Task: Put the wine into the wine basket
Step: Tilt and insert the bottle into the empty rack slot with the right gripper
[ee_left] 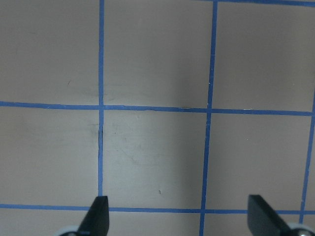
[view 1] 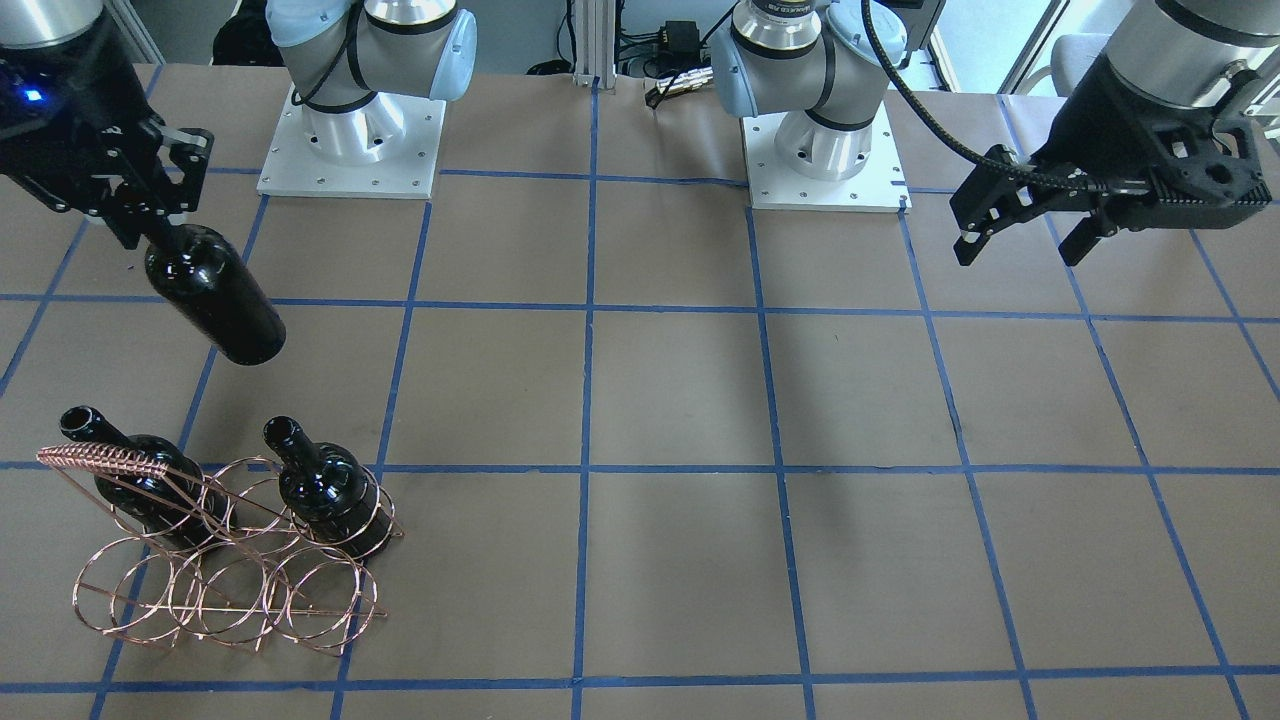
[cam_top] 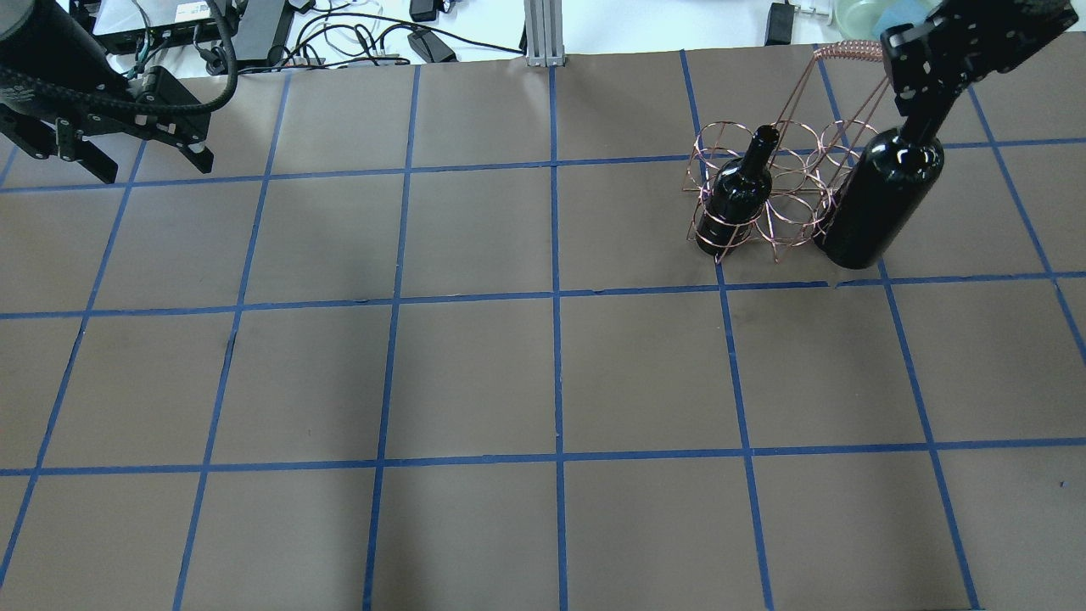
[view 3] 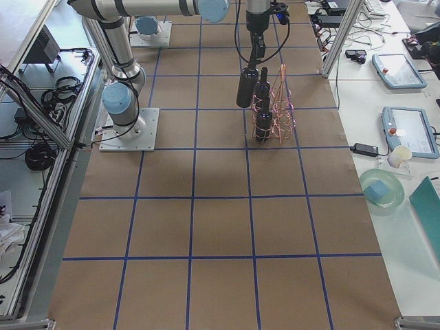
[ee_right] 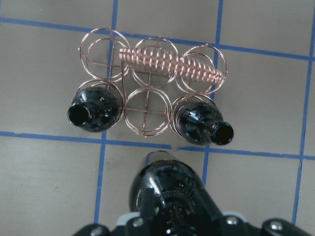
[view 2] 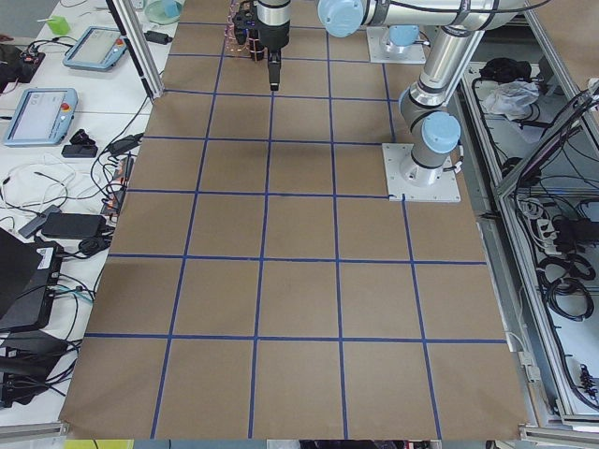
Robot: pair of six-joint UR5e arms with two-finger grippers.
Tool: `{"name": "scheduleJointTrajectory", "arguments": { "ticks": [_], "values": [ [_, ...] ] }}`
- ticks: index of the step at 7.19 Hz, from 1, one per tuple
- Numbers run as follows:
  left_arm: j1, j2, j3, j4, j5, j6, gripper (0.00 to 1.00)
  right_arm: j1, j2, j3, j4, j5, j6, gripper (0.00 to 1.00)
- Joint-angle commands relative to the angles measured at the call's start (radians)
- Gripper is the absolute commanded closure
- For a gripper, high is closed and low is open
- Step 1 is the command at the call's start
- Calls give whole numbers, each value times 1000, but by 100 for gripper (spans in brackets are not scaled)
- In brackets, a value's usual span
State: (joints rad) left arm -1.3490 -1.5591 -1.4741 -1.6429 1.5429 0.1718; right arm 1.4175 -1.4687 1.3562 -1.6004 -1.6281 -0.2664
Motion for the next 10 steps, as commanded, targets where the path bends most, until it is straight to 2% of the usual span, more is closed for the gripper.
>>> {"name": "scheduleJointTrajectory", "arguments": {
  "ticks": [1,4,6,7,8,10],
  "values": [
    [-9,2,-2,1,-1,0,0,1,80,-55,-50,31,4,83],
    [-16,11,-5,1,-9,-15,0,7,136,-48,-137,51,2,83],
    [-18,5,-3,3,-13,-20,0,12,146,-42,-138,42,1,82],
    [-28,10,-3,2,-10,-96,0,12,155,-42,-139,43,-2,82],
    [-67,13,-3,2,-13,-138,0,12,160,-34,-148,44,-5,82],
    [-145,13,-5,2,-6,-152,0,14,172,36,-246,42,-2,82]
  ]
}}
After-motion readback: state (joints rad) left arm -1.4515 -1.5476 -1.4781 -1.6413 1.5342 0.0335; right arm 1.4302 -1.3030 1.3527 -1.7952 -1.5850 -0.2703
